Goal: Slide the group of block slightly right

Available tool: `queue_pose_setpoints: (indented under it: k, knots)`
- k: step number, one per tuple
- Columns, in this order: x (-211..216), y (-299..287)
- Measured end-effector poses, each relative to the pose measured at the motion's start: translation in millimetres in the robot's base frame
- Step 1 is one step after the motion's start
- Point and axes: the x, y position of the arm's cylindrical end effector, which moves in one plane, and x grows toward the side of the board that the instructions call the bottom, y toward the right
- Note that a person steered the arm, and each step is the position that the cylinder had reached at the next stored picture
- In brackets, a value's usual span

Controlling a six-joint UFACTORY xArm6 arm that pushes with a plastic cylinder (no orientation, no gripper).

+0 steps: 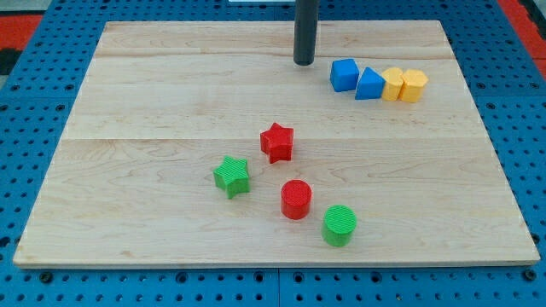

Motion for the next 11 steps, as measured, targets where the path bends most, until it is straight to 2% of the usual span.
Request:
queue_pose_setpoints:
  k: [6, 9, 11]
  knots:
    - [37, 47]
    - [71, 61]
    - [59, 59]
